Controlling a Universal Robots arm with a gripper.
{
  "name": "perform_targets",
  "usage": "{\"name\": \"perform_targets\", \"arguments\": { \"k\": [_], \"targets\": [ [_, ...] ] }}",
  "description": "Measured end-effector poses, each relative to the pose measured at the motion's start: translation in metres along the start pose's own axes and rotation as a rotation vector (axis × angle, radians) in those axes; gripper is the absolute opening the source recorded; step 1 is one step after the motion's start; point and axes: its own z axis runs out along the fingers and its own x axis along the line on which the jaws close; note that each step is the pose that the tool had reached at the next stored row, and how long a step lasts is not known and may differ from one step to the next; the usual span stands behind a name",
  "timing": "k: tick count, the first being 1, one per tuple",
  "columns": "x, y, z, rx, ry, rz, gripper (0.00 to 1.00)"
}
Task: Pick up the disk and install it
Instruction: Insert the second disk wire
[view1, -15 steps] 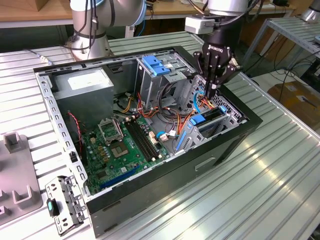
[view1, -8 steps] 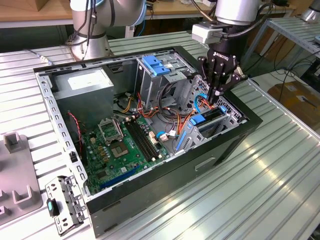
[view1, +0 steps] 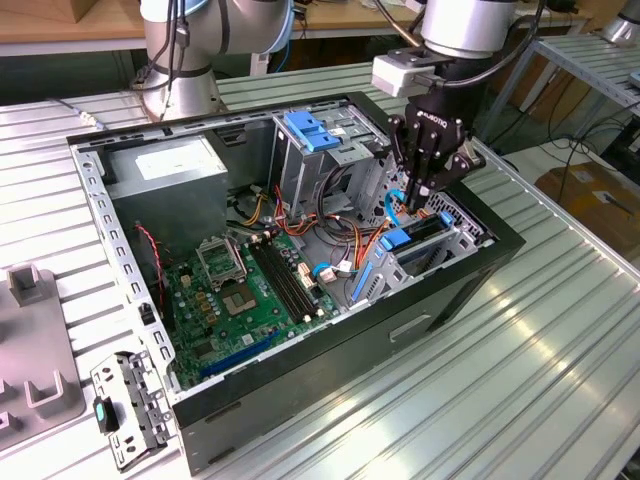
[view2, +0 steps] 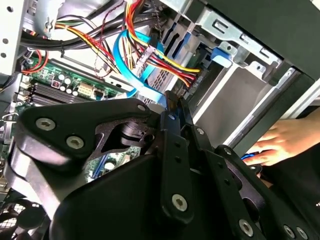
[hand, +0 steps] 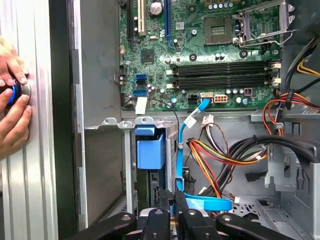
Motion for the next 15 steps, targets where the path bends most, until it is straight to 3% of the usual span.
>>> {"name": "perform_targets", "arguments": {
  "k": [5, 7, 15],
  "targets": [
    [0.0066, 0.0021, 0.0023, 0.0197, -0.0041, 0.003, 0.16],
    [0.0074, 0.0023, 0.0028, 0.0247, -0.0065, 0.003, 0.16],
    [0.0075, 0.0024, 0.0028, 0.0256, -0.0071, 0.003, 0.16]
  ]
}}
